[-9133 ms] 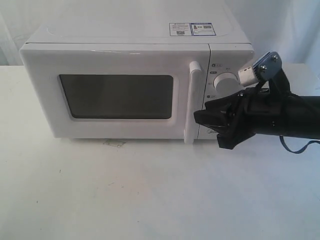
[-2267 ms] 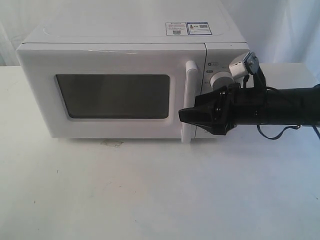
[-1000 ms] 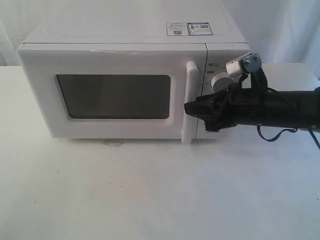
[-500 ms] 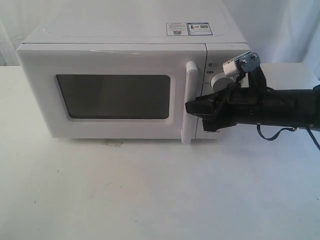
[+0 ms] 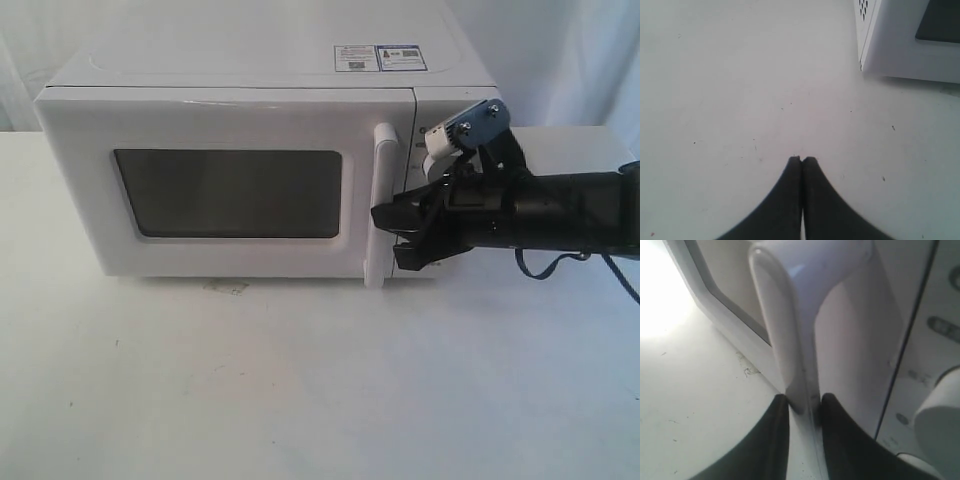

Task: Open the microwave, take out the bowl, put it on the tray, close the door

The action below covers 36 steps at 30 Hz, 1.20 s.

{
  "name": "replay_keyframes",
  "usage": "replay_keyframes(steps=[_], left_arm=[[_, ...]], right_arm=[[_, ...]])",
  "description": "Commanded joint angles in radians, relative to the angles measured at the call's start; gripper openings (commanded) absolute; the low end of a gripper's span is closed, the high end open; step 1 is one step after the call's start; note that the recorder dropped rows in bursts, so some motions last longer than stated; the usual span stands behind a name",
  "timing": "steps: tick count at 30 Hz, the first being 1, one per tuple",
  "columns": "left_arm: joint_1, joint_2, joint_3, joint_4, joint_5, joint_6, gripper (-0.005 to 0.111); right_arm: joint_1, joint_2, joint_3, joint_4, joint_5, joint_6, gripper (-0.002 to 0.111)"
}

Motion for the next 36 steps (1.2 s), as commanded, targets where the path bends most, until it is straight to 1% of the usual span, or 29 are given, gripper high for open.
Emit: replay_keyframes(steps=[1,12,16,20,28,30,31,33,36], left_arm=[[0.002,-0.005,0.004,-0.003,-0.002,0.001,0.000],[0.002,-0.005,0.004,-0.003,-0.002,0.001,0.000],[0.002,-0.005,0.004,-0.003,-0.002,0.001,0.000],[0.002,-0.005,0.004,-0.003,-0.002,0.001,0.000],[0.002,-0.005,0.004,-0.003,-0.002,0.001,0.000],[0.002,-0.005,0.004,-0.003,-0.002,0.001,0.000],[0.002,-0.005,0.004,-0.003,-0.002,0.001,0.000],[0.002,-0.005,0.004,-0.003,-0.002,0.001,0.000],[0.002,-0.005,0.004,-0.003,-0.002,0.001,0.000]], right_arm=[[0.042,-0.014,0.056,-0.181,0.558,-0.020,0.000],[0.092,-0.017,0.069,-0.175,0.558,-0.020,0.000],[0.094,-0.074,0.078,-0.188,0.558,-0.020,0.000],[0.068,-0.115,0.099,-0.187,0.558,-0.020,0.000],[0.026,-0.120,0.114,-0.162,0.558,-0.020,0.001],[0.004,-0.120,0.114,-0.148,0.558,-0.020,0.007],[-0.013,-0.120,0.114,-0.146,0.558,-0.020,0.012],[-0.051,-0.117,0.114,-0.131,0.558,-0.020,0.025],[-0.106,-0.115,0.112,-0.131,0.558,-0.020,0.049]])
